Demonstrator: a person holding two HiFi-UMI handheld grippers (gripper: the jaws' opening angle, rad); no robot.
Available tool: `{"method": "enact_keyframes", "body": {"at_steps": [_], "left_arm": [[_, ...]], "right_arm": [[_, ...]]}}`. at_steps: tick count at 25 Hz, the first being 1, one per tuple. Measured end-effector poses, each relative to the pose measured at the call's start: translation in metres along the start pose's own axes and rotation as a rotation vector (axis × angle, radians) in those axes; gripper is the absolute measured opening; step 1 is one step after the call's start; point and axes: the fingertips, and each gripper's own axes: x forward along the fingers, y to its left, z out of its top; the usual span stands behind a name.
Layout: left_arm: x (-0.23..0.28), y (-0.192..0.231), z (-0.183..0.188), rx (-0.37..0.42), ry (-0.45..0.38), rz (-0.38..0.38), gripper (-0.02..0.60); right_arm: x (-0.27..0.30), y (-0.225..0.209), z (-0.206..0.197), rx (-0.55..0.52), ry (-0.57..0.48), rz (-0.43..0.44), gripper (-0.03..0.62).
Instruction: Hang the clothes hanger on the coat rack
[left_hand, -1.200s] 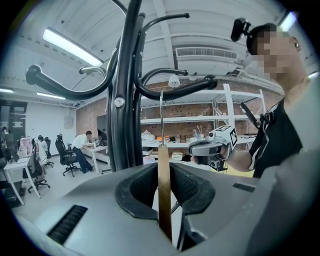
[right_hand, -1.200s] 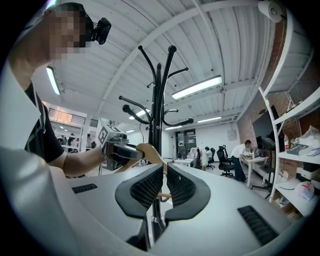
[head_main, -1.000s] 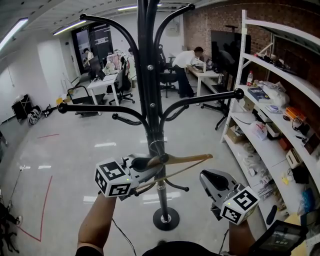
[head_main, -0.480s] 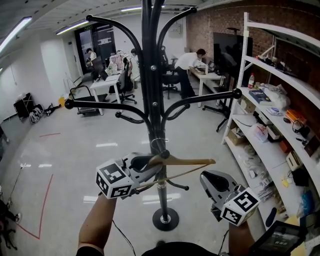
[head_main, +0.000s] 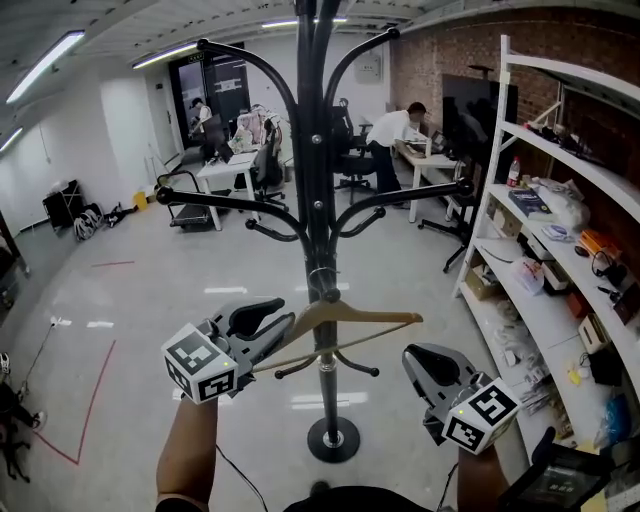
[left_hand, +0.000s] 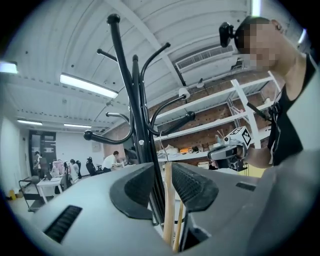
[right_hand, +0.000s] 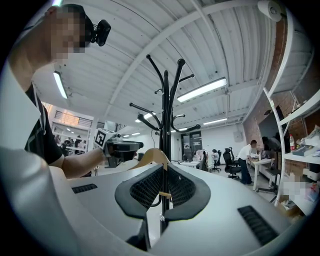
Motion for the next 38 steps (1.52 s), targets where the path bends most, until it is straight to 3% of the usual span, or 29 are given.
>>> {"method": "enact_keyframes", "body": {"at_steps": [5, 10, 11, 12, 13, 17, 22, 27, 38], "left_arm": [[-0.039, -0.005, 0.009, -0.023, -0.057, 0.110, 0.104], [-0.084, -0.038, 0.002, -0.143, -0.157, 0.254, 0.103], [-0.093, -0.047, -0.003, -0.173, -0.174, 0.281, 0.093], [-0.102, -0.056, -0.007, -0.204, -0.187, 0.300, 0.027], [-0.109, -0.067, -0.012, -0.231, -0.194, 0.312, 0.000], [-0.130, -0.109, -0.024, -0.273, -0.173, 0.352, 0.000], [-0.137, -0.155, -0.015, -0.268, -0.214, 0.364, 0.000], [-0.150, -0.191, -0.021, -0.265, -0.190, 0.333, -0.002], [-0.236, -0.285, -0.043, -0.306, -0.143, 0.277, -0.001]], "right_arm": [[-0.013, 0.007, -0.005, 0.010, -0.001, 0.032, 0.008], [-0.036, 0.008, -0.007, 0.038, -0.018, 0.060, 0.008], [-0.041, 0.008, -0.008, 0.046, -0.022, 0.064, 0.008], [-0.046, 0.008, -0.009, 0.054, -0.025, 0.068, 0.008], [-0.051, 0.008, -0.011, 0.061, -0.025, 0.071, 0.008], [-0.068, 0.014, -0.025, 0.093, -0.015, 0.092, 0.008], [-0.083, 0.035, -0.030, 0.100, 0.006, 0.126, 0.006], [-0.097, 0.067, -0.024, 0.085, -0.005, 0.113, 0.006], [-0.159, 0.189, -0.043, 0.112, 0.049, 0.047, 0.006]]}}
